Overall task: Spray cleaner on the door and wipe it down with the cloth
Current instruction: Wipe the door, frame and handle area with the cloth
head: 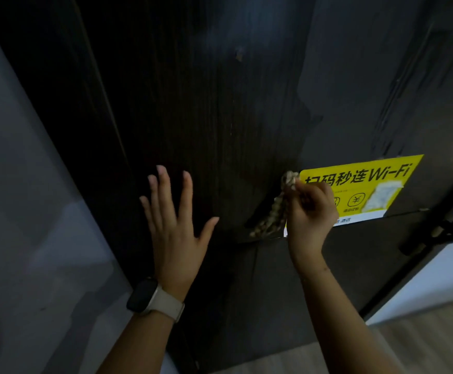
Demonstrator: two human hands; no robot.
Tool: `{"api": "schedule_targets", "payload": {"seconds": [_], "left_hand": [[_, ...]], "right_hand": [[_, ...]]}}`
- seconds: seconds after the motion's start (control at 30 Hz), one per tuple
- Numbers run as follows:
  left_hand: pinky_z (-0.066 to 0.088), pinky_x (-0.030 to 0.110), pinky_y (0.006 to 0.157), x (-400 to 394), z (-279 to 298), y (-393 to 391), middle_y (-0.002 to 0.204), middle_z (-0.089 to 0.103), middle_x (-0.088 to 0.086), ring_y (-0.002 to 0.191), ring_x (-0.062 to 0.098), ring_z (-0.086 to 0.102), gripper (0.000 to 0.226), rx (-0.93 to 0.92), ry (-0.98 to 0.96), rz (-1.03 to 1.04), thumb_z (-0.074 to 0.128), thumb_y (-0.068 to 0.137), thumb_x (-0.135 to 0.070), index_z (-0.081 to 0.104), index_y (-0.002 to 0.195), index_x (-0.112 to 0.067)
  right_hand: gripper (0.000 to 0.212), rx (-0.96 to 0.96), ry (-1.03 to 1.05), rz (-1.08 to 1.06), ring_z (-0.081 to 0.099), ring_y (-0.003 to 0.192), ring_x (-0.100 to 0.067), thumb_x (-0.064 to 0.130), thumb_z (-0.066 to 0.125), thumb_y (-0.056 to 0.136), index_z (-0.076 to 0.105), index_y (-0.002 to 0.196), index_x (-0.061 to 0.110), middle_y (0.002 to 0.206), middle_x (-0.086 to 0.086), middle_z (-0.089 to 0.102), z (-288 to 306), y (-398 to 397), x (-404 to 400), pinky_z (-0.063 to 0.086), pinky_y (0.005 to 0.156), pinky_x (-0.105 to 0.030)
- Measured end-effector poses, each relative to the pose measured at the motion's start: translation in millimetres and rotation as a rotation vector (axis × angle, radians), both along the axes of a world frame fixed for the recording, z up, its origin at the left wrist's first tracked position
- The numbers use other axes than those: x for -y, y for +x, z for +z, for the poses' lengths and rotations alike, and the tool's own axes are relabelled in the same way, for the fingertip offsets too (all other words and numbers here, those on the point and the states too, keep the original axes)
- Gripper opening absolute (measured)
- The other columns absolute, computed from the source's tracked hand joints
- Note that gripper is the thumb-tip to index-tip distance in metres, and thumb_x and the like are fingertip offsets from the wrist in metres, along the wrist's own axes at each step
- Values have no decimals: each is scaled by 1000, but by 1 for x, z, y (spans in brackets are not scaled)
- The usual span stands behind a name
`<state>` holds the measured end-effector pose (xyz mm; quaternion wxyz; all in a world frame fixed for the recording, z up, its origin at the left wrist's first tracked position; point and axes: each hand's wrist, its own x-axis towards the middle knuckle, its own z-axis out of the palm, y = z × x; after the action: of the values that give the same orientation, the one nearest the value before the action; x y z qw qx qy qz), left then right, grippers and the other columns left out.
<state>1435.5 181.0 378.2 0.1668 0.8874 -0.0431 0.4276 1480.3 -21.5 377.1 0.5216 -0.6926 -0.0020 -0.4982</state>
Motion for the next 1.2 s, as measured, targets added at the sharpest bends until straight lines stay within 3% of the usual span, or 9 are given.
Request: {"api": "schedule_targets", "payload": {"seconds": [0.17, 0.33, 0.43, 0.53, 0.63, 0.83, 0.93, 1.1, 1.2], "left_hand": [[-13, 36, 120, -7, -1, 9, 159, -19, 7, 148, 26, -15, 108, -51, 71, 50, 70, 79, -46, -3, 154, -21], [-10, 38, 120, -8, -3, 9, 159, -22, 5, 148, 26, -14, 109, -41, 65, 48, 71, 79, -45, -6, 154, -23], [1, 47, 119, -10, -4, 7, 160, -19, 6, 149, 26, -12, 108, -48, 69, 43, 72, 80, -42, -3, 154, -23], [10, 52, 117, -12, -1, 1, 161, -13, 8, 149, 27, -8, 101, -54, 68, 29, 74, 81, -32, 6, 154, -20], [12, 51, 116, -14, 1, -2, 161, -8, 9, 149, 27, -6, 95, -80, 88, 34, 73, 81, -25, 12, 154, -18], [10, 51, 114, -18, 1, -3, 162, -10, 7, 149, 24, -9, 95, -128, 86, 8, 73, 81, -20, 13, 155, -19], [9, 51, 114, -19, 2, -4, 162, -11, 6, 149, 23, -9, 97, -138, 85, -3, 74, 80, -19, 12, 155, -20], [12, 50, 115, -19, 3, -5, 162, -11, 6, 149, 23, -9, 97, -142, 83, -14, 75, 78, -17, 14, 154, -20], [12, 50, 115, -20, 3, -7, 162, -12, 5, 149, 22, -10, 96, -156, 77, -32, 74, 78, -15, 16, 154, -19]], "right_hand": [[6, 98, -33, 1, 53, 74, -13, -6, 68, 84, 70, 90, -5, 84, -6, 53, -8, 2, -2, 41, 64, -17], [7, -39, -60, 39, 56, 77, -10, -4, 67, 83, 70, 86, 1, 86, -3, 56, -70, -12, -4, 45, 66, -22], [3, -6, -101, 16, 53, 73, -10, -4, 69, 83, 70, 85, -1, 83, -3, 55, -39, -7, -1, 42, 62, -19], [5, 151, -94, -35, 50, 73, -11, -6, 68, 84, 71, 89, -5, 82, -5, 53, 14, 4, -3, 38, 65, -14], [13, 216, -119, -50, 51, 77, -15, -8, 67, 85, 72, 96, -5, 87, -10, 53, 13, 9, -10, 39, 71, -16], [34, 43, -632, 261, 58, 87, -21, 1, 65, 85, 63, 118, 11, 104, -1, 53, -95, -16, -41, 45, 77, -21], [32, 77, -730, 282, 55, 88, -23, -2, 64, 84, 68, 115, 5, 105, -3, 51, -74, -13, -40, 47, 70, -29], [33, 237, -582, 136, 52, 87, -22, -7, 60, 82, 70, 113, 0, 103, -5, 48, 4, 2, -57, 42, 73, -23], [34, 241, -584, 132, 50, 88, -22, -5, 61, 83, 68, 116, 0, 105, -6, 47, -4, 2, -65, 42, 73, -24]]}}
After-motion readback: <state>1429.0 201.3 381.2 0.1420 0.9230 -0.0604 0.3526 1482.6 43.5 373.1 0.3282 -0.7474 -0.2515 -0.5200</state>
